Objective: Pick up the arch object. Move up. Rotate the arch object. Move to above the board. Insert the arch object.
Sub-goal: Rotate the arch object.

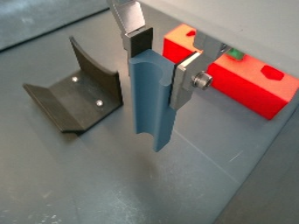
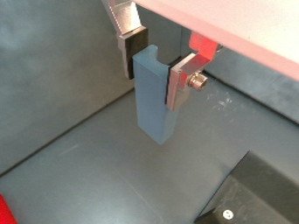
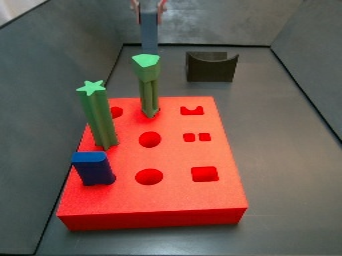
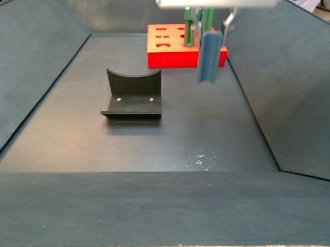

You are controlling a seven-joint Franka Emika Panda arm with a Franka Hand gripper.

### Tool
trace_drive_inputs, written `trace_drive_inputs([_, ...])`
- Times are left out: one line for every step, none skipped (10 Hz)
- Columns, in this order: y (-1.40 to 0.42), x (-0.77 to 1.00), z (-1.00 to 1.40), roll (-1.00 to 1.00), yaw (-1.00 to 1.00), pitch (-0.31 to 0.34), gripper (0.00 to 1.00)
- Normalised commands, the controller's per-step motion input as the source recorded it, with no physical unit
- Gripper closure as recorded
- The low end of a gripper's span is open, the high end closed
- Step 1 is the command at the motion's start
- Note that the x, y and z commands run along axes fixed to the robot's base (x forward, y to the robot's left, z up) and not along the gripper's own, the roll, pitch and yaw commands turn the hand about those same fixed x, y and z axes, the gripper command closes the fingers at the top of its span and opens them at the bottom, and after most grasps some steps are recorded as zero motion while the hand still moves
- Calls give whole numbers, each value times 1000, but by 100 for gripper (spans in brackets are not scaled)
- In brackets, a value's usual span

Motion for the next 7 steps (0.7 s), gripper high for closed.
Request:
trace_drive_inputs([28,22,-1000,9,-41,-36,100])
trace_drive_inputs([31,23,-1000,25,-38,-36,100])
trace_drive_inputs([31,24,-1000,32,-35,-35,100])
trace_drive_inputs([28,25,-844,49,-27,-31,100])
trace_drive_inputs([27,25,-753,57,-27,-32,100])
trace_drive_inputs([25,25,-575,70,-21,-28,100])
trace_drive_inputs([21,28,-445,80,-18,-26,100])
